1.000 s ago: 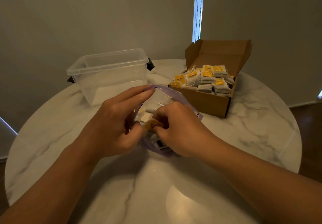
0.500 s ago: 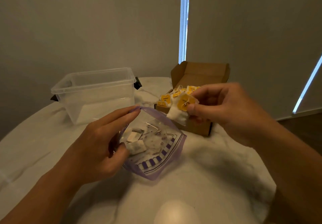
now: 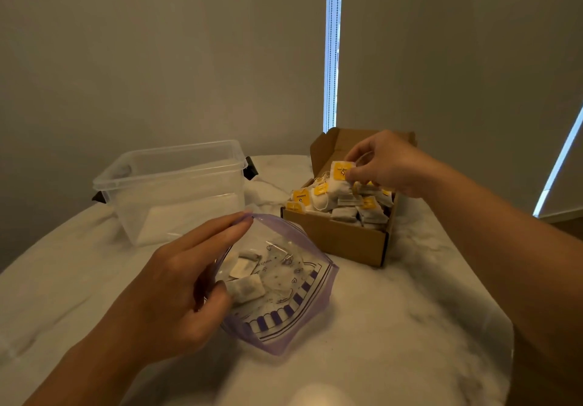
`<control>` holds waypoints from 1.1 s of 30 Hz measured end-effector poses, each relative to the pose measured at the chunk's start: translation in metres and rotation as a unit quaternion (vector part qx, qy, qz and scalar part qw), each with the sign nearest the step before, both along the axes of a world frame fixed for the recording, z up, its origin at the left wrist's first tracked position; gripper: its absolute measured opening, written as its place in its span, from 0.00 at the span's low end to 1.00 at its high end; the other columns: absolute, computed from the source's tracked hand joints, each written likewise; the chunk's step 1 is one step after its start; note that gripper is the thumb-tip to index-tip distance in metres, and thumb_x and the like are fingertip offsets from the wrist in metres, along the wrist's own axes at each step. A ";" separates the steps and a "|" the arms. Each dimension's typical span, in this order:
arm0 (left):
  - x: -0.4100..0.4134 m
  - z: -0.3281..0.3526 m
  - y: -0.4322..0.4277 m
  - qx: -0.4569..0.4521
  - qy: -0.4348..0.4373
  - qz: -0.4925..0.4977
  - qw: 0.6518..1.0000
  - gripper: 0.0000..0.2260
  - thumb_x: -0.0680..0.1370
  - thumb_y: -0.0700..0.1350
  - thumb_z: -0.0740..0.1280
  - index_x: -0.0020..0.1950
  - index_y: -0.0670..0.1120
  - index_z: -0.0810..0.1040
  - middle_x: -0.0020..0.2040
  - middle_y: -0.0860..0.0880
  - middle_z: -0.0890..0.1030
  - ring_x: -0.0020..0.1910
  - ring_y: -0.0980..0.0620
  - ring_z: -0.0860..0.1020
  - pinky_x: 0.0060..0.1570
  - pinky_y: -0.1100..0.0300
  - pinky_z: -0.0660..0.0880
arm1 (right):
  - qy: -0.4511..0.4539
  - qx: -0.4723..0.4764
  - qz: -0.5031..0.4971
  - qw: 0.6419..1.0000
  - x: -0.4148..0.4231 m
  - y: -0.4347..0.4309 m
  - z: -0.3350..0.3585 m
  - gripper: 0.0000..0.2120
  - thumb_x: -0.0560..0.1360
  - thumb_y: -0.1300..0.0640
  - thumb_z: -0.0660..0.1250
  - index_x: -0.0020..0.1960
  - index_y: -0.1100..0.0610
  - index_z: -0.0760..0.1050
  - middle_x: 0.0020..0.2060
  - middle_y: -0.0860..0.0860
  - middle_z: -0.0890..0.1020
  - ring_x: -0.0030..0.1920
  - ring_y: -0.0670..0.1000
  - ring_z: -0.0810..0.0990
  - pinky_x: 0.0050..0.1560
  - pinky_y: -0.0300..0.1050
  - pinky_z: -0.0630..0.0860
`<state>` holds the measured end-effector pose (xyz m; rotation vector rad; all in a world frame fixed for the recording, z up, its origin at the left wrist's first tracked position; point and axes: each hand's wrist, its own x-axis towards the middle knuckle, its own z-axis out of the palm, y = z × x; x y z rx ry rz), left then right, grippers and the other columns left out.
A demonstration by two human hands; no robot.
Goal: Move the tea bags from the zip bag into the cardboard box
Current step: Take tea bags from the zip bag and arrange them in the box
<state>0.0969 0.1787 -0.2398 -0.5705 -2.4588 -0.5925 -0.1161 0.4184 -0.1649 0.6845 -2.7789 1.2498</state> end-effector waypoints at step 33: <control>0.001 0.004 0.003 -0.013 0.013 0.003 1.000 0.30 0.69 0.43 0.60 0.72 0.39 0.73 0.71 0.47 0.74 0.45 0.66 0.78 0.42 0.77 0.68 | 0.137 0.072 0.205 0.966 0.155 -0.043 -0.065 0.09 0.76 0.56 0.70 0.55 0.49 0.82 0.46 0.44 0.84 0.46 0.42 0.81 0.47 0.36 0.79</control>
